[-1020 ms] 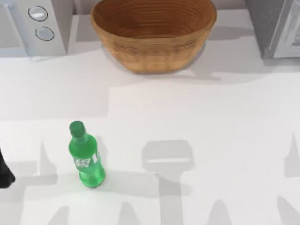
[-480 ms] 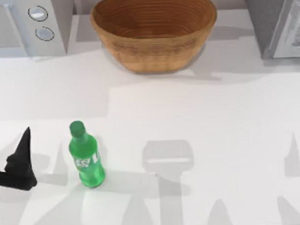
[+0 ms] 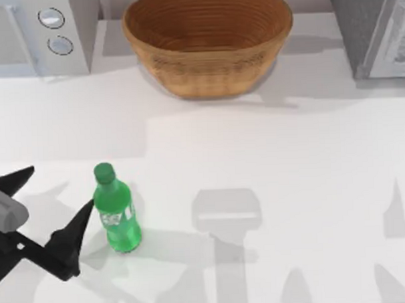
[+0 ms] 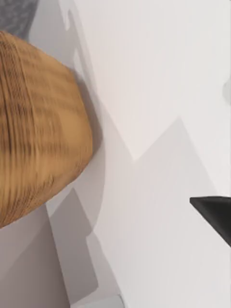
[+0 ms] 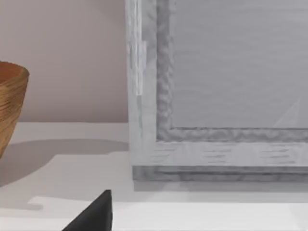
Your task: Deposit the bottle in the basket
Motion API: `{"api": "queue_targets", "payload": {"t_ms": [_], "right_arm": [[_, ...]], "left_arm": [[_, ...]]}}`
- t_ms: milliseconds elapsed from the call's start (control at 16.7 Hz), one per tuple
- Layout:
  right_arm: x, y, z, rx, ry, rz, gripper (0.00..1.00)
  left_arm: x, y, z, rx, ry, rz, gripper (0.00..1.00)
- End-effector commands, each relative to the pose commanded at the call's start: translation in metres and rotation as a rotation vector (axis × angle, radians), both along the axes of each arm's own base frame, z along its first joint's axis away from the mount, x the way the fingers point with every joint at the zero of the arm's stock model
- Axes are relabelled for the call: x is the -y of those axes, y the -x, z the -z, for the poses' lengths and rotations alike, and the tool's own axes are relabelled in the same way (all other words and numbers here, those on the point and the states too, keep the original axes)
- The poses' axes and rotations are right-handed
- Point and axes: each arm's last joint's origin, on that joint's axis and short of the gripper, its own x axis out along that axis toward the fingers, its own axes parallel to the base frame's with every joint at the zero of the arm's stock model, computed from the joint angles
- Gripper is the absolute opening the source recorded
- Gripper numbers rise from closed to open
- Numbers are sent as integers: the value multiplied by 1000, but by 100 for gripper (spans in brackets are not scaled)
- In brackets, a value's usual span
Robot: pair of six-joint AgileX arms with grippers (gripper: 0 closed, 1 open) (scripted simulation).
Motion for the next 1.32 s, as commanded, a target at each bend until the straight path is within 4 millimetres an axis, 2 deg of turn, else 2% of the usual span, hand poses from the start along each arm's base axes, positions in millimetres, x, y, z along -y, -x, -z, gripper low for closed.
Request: {"api": "queue_targets", "payload": {"t_ms": [420,780,840,1080,1320], "right_arm": [[0,0,0,0,0,0,100],[0,0,0,0,0,0,100],[0,0,0,0,0,0,100],[0,0,0,0,0,0,100],[0,0,0,0,0,0,100]], "left_arm": [[5,4,22,-40,5,207,100],[6,5,25,-44,7,237,100],[9,-12,20,-2,4,253,100],[12,-14,25,-42,9,238,100],[25,-25,28,-45,7,236,100]]}}
